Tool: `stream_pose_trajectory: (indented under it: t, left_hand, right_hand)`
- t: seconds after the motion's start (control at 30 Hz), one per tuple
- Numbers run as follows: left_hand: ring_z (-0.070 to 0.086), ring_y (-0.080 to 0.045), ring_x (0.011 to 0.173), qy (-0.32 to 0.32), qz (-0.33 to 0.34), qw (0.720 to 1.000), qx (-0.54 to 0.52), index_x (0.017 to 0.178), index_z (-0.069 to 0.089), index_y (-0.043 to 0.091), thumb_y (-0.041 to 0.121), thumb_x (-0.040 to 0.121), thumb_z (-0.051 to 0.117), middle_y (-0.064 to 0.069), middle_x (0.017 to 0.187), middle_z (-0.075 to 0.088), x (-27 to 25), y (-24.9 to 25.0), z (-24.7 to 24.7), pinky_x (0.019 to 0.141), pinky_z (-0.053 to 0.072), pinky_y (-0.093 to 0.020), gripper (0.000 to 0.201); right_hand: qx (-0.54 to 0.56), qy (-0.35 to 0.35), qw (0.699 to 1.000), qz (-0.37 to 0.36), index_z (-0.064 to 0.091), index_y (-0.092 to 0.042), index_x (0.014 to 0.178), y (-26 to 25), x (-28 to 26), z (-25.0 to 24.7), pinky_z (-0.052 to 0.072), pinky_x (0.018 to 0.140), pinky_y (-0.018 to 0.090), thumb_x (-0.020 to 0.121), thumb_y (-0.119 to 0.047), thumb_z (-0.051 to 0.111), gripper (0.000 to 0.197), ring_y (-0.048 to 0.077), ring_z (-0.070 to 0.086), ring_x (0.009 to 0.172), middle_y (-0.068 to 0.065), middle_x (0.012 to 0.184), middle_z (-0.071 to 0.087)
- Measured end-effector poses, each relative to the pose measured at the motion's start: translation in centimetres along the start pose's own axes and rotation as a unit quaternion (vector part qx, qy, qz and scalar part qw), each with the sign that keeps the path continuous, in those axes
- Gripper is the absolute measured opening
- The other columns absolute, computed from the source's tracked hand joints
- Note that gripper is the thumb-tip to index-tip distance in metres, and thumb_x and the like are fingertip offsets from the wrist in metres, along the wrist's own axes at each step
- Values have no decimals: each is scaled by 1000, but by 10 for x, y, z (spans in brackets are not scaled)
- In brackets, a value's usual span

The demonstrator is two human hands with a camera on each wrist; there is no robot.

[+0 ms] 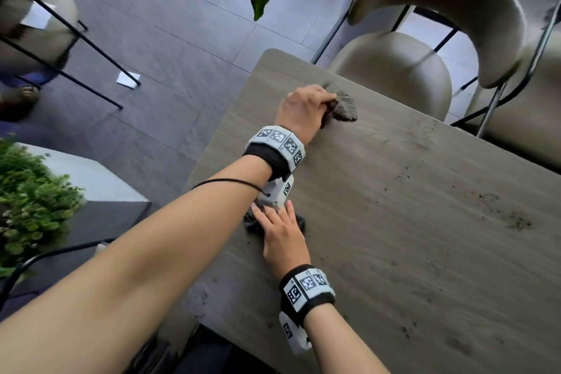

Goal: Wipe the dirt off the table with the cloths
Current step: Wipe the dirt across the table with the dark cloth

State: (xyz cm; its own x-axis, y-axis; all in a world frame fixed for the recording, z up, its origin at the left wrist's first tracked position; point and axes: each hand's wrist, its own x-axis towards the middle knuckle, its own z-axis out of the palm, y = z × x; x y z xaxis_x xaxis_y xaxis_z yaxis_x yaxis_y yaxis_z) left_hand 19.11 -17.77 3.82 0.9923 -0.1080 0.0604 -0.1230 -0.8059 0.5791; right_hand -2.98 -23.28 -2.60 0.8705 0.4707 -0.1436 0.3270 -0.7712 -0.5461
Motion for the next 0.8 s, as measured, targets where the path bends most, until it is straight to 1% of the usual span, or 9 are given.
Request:
stream_pose_trajectory:
  t: [0.1, 0.17, 0.23, 0.3, 0.43, 0.53, 0.67, 0.73, 0.8]
  left_hand:
    - [62, -22, 119, -211, -9, 977, 32, 123, 72, 30, 24, 90, 71, 1, 126, 68, -1, -12, 25, 103, 47, -35, 33]
    - [59, -21, 125, -249, 23, 968, -2, 127, 71, 24, 25, 86, 77, -2, 132, 65, -14, -24, 22, 110, 41, -34, 41]
    - [59, -21, 124, -210, 39, 976, -50, 130, 69, 19, 23, 86, 78, -6, 133, 64, -34, -34, 5, 111, 39, -32, 45]
    - [62, -19, 117, -136, 38, 987, -80, 128, 69, 16, 20, 87, 76, -7, 127, 66, -60, -56, -19, 109, 42, -31, 42]
    - [64, -22, 103, -18, -41, 999, -25, 124, 71, 18, 13, 90, 73, -2, 111, 66, -131, -118, -65, 95, 51, -40, 34]
    - [62, -23, 105, -46, -92, 994, 21, 127, 69, 20, 9, 87, 75, -1, 115, 62, -193, -150, -76, 93, 53, -44, 42]
    - [54, -20, 124, -113, -133, 984, 40, 139, 59, 19, 8, 82, 78, -2, 136, 53, -260, -164, -76, 106, 48, -41, 61]
    - [52, -21, 129, -98, -157, 982, 32, 140, 59, 17, 1, 83, 74, -4, 141, 52, -278, -162, -75, 110, 45, -40, 60]
    - [52, -22, 131, -73, -175, 982, 18, 138, 61, 14, -7, 85, 67, -4, 144, 51, -287, -158, -73, 111, 43, -39, 58]
  right_hand:
    - [18, -6, 1000, -6, 49, -19, 140, 3, 1, -1, 11, 119, 48, 71, 6, 54, 74, 30, 44, 132, 2, 131, 57]
    - [27, 2, 999, -19, 57, -19, 132, 6, 1, -1, 19, 118, 49, 73, 7, 51, 65, 31, 42, 135, 3, 130, 59]
    - [35, 33, 998, -31, 60, -19, 127, 12, 1, -4, 33, 113, 47, 79, 1, 41, 56, 29, 42, 136, 3, 135, 57]
    - [59, 80, 995, -4, 59, -18, 128, 18, 4, -16, 44, 106, 43, 76, 4, 43, 59, 30, 45, 133, 6, 141, 52]
    - [71, 177, 979, 75, 60, -12, 129, 29, 38, -51, 42, 107, 41, 66, 20, 53, 71, 35, 49, 129, 13, 140, 52]
    - [50, 120, 988, 82, 58, -15, 132, 33, 72, -56, 40, 107, 39, 73, 18, 51, 68, 33, 41, 137, 9, 146, 47]
    - [-21, 59, 997, 52, 54, -14, 136, 18, 71, -24, 32, 114, 47, 74, 16, 53, 70, 33, 32, 142, 9, 151, 41]
    - [-29, 57, 997, 44, 52, -14, 139, 2, 52, -7, 22, 119, 42, 72, 16, 53, 73, 30, 29, 143, 8, 152, 39]
    - [-28, 44, 998, 23, 51, -15, 139, -16, 29, 5, 23, 119, 41, 70, 15, 55, 76, 28, 29, 144, 6, 152, 39]
